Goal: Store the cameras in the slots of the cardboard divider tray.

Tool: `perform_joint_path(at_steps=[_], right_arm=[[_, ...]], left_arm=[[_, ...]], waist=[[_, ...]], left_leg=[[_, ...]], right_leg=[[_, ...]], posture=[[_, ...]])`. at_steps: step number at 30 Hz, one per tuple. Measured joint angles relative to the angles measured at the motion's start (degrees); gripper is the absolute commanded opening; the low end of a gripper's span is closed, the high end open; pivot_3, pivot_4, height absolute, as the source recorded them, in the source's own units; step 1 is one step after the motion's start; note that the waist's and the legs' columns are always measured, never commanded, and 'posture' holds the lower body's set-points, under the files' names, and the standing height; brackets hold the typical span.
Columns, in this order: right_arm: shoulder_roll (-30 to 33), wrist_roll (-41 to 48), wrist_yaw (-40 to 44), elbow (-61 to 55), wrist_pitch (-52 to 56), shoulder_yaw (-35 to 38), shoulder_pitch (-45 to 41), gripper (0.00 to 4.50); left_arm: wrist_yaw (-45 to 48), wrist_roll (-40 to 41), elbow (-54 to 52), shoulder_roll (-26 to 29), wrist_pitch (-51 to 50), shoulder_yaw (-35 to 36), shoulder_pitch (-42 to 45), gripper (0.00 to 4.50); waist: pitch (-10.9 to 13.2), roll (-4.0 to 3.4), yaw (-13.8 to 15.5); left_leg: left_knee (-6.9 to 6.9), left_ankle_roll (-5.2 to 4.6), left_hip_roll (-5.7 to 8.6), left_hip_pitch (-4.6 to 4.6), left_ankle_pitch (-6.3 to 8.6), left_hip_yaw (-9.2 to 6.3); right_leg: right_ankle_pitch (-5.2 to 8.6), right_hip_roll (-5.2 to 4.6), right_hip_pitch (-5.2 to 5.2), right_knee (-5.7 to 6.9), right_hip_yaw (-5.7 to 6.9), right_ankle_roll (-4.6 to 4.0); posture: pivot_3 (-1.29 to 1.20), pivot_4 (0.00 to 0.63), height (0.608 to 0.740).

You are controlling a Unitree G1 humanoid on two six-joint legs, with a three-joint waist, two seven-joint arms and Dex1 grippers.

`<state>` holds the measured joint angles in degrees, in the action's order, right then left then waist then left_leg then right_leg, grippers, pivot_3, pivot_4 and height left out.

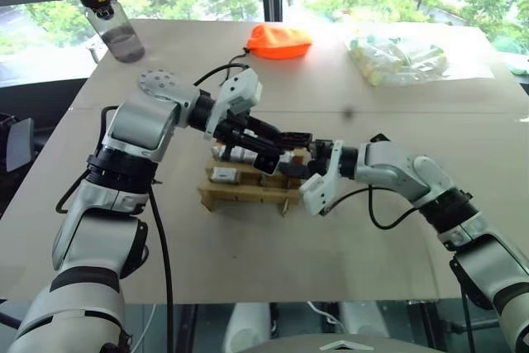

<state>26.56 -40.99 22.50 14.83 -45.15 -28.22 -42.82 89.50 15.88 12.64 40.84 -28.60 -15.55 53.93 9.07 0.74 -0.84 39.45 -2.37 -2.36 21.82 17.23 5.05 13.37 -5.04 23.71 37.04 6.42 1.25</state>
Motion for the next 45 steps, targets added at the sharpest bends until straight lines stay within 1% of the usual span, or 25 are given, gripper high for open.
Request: perform_joint_path(at_steps=[9, 10, 12, 13, 14, 15, 17, 25, 34, 40, 45], right_arm=[[-0.2, 2.4, 1.7, 0.0, 0.7, 0.0, 0.3, 4.50], [-0.2, 2.5, 1.8, 0.0, 0.7, 0.0, 0.4, 4.50], [-0.5, 3.6, 1.7, 0.0, 1.5, 0.2, 0.5, 4.50], [-0.6, 3.7, 1.7, 0.0, 1.6, 0.2, 0.6, 4.50], [-0.6, 4.5, 1.6, 0.0, 2.2, 0.3, 0.7, 4.50], [-0.6, 4.5, 1.6, 0.0, 2.4, 0.3, 0.7, 4.50], [-0.6, 4.7, 1.5, 0.0, 2.4, 0.3, 0.7, 4.50], [-0.4, 5.3, 1.1, 0.0, 2.4, 0.3, 0.8, 4.50], [0.6, 6.3, 1.1, 0.0, 2.5, 0.3, 1.5, 4.50], [0.4, 6.3, 1.1, 0.0, 2.5, 0.3, 1.5, 4.50], [0.4, 6.3, 1.1, -0.1, 2.6, 0.3, 1.5, 4.50]], left_arm=[[-0.2, 0.0, 0.1, 0.0, 0.7, -0.1, 0.0, 0.88], [-0.3, 0.0, 0.2, 0.0, 0.9, -0.1, 0.0, 1.68], [-0.5, -0.8, 0.3, 0.0, 1.2, -0.6, -0.2, 2.19], [-0.5, -0.9, 0.3, 0.0, 1.3, -0.7, -0.3, 2.30], [-0.4, -1.4, 0.5, 0.0, 1.3, -1.3, -1.3, 2.97], [-0.4, -1.4, 0.5, 0.0, 1.0, -1.5, -1.4, 3.18], [-1.2, -1.5, 0.6, -0.1, 0.2, -1.4, -1.3, 3.96], [-0.6, -2.4, 0.6, 0.4, 0.5, -1.4, -1.2, 3.96], [2.1, -5.4, 5.1, 2.8, 1.5, -2.9, -0.4, 3.96], [2.7, -5.6, 6.7, 2.7, 1.4, -5.7, -0.5, 3.96], [2.8, -6.7, 9.9, 1.2, 2.7, -5.9, 0.3, 3.96]], waist=[[0.0, 0.00, 0.0], [0.0, 0.00, 0.0], [0.0, -0.01, 0.0], [0.0, -0.01, 0.0], [0.0, 0.00, 0.0], [0.0, 0.00, 0.0], [0.0, 0.00, 0.1], [0.0, 0.00, 0.0], [0.0, 0.00, 0.0], [0.0, 0.00, 0.1], [0.0, 0.00, 0.1]], left_leg=[[-0.02, 0.00, 0.00, 0.03, 0.00, -0.01], [-0.02, 0.00, 0.00, 0.03, 0.00, -0.01], [-0.02, 0.00, 0.00, 0.02, 0.00, 0.00], [-0.02, 0.00, 0.00, 0.02, 0.00, 0.00], [0.01, 0.00, 0.00, 0.08, 0.00, 0.01], [0.01, 0.00, 0.00, 0.09, 0.00, 0.02], [0.02, 0.00, 0.00, 0.07, 0.00, -0.01], [0.02, 0.00, 0.00, 0.08, 0.00, 0.00], [0.02, 0.00, 0.00, 0.09, 0.00, 0.12], [0.03, 0.00, 0.01, 0.11, 0.00, 0.11], [0.03, 0.00, 0.01, 0.11, 0.00, 0.17]], right_leg=[[0.00, 0.00, 0.02, -0.03, 0.01, 0.00], [0.00, 0.00, 0.02, -0.03, 0.01, 0.00], [0.00, 0.00, 0.02, -0.03, 0.00, 0.00], [0.00, 0.00, 0.02, -0.03, 0.00, 0.00], [0.00, 0.01, 0.06, 0.00, 0.04, 0.00], [0.00, 0.01, 0.06, 0.01, 0.04, 0.00], [0.00, 0.00, 0.06, 0.02, 0.03, 0.00], [0.00, 0.00, 0.06, 0.01, 0.03, 0.00], [0.00, 0.01, 0.07, 0.01, 0.03, 0.00], [0.00, 0.00, 0.07, 0.01, 0.05, 0.00], [0.00, 0.00, 0.07, 0.02, 0.06, 0.00]], posture=[[0.00, 0.150, 0.726], [0.00, 0.150, 0.726], [0.00, 0.150, 0.726], [0.00, 0.150, 0.726], [0.00, 0.150, 0.726], [0.00, 0.150, 0.726], [0.00, 0.150, 0.726], [0.00, 0.150, 0.726], [0.00, 0.150, 0.726], [0.00, 0.150, 0.726], [0.00, 0.150, 0.726]])
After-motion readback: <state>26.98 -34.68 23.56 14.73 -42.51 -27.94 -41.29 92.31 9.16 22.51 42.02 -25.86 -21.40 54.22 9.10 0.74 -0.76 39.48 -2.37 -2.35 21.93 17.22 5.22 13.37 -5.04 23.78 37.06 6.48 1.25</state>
